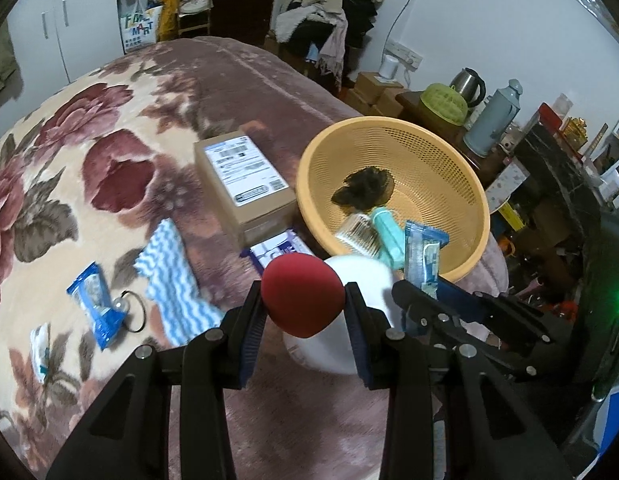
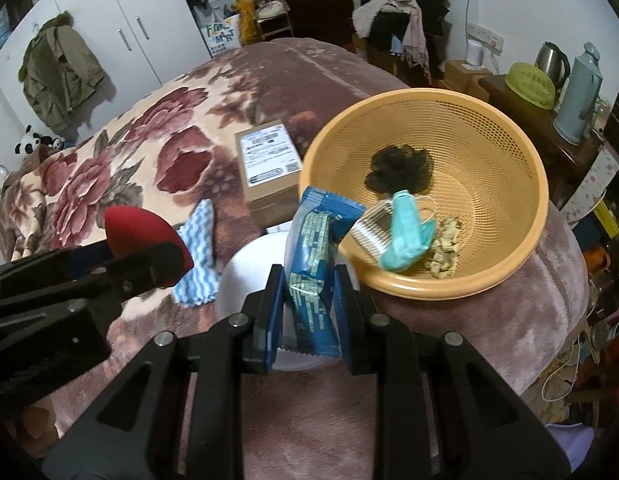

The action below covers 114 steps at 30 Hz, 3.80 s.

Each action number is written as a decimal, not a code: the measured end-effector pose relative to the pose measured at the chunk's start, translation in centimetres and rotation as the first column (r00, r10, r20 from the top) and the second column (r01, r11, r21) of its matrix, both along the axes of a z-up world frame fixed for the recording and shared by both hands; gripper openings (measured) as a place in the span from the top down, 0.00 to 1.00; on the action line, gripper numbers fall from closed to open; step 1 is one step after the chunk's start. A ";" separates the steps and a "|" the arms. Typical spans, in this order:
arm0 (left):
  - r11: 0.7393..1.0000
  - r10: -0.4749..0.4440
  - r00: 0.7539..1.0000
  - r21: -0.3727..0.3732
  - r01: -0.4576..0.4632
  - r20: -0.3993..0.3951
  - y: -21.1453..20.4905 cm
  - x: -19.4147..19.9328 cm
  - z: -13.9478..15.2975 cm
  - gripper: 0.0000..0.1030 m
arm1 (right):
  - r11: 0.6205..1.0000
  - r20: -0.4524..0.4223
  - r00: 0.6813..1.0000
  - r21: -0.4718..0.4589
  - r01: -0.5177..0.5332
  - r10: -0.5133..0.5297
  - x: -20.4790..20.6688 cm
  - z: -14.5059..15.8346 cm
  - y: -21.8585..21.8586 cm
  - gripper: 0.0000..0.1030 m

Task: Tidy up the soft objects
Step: 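Carry the red sponge with the left tool while the right tool carries the snack pack to the basket, then open both tools over the basket to drop the sponge and snack pack, then withdraw both open tools from the basket, then move both open tools back over the blanket toward the remaining packs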

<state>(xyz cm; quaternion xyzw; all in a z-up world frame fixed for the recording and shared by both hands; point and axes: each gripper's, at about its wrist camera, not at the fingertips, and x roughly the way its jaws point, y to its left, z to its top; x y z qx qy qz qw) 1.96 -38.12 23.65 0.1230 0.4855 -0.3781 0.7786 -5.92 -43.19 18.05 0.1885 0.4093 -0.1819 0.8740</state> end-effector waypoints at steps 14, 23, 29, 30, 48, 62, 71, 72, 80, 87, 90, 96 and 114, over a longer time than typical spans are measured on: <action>0.999 -0.053 0.997 -0.013 0.052 -0.062 -7.0 1.6 -1.6 0.62 | 0.998 -0.026 0.998 0.020 0.063 -0.062 0.6 -1.3 -5.4 0.76; 0.996 -0.083 0.990 0.005 0.084 -0.119 -11.7 2.6 -4.3 0.62 | 0.992 -0.057 0.991 0.024 0.121 -0.120 1.2 -2.8 -9.8 0.76; 0.995 -0.097 0.984 0.006 0.099 -0.148 -13.6 3.1 -5.5 0.62 | 0.989 -0.071 0.987 0.023 0.147 -0.145 1.4 -3.4 -11.5 0.76; 0.995 -0.100 0.983 0.008 0.102 -0.155 -13.8 3.1 -5.7 0.62 | 0.988 -0.073 0.986 0.021 0.152 -0.150 1.4 -3.5 -11.7 0.76; 0.993 -0.109 0.990 -0.062 0.104 -0.090 -10.9 2.3 -2.9 0.07 | 0.988 -0.106 0.983 0.004 0.152 -0.150 1.3 -3.1 -10.9 0.06; 0.997 -0.019 0.999 -0.076 0.016 -0.041 -3.0 3.0 -0.4 0.01 | 0.992 -0.085 0.989 -0.047 0.117 -0.120 1.1 -0.8 -6.0 0.02; 0.996 0.024 0.999 -0.083 -0.027 -0.037 1.8 2.9 -0.1 0.01 | 0.995 -0.069 0.996 -0.076 0.058 -0.063 1.6 0.5 -1.8 0.01; 0.996 0.029 0.999 -0.084 -0.032 -0.035 2.3 3.0 0.0 0.01 | 0.996 -0.068 0.996 -0.078 0.052 -0.057 1.7 0.5 -1.4 0.01; 0.994 0.073 0.997 -0.079 -0.075 -0.030 6.1 3.4 -0.1 0.01 | 0.996 -0.070 0.997 -0.088 0.009 -0.015 2.4 0.5 1.9 0.01; 0.991 0.114 0.993 -0.073 -0.116 -0.027 9.6 3.9 -0.4 0.01 | 0.994 -0.069 0.997 -0.100 -0.034 0.027 3.0 0.7 5.0 0.01; 0.989 0.129 0.991 -0.066 -0.130 -0.024 11.0 4.0 -0.6 0.01 | 0.993 -0.071 0.996 -0.104 -0.058 0.050 3.4 0.6 6.4 0.01; 0.986 0.161 0.987 -0.051 -0.161 -0.017 14.0 4.1 -1.3 0.01 | 0.989 -0.079 0.992 -0.103 -0.106 0.098 4.1 0.1 9.4 0.01; 0.970 0.241 0.970 -0.013 -0.242 -0.031 21.8 3.3 -4.4 0.01 | 0.974 -0.121 0.972 -0.086 -0.211 0.200 4.6 -2.9 16.7 0.01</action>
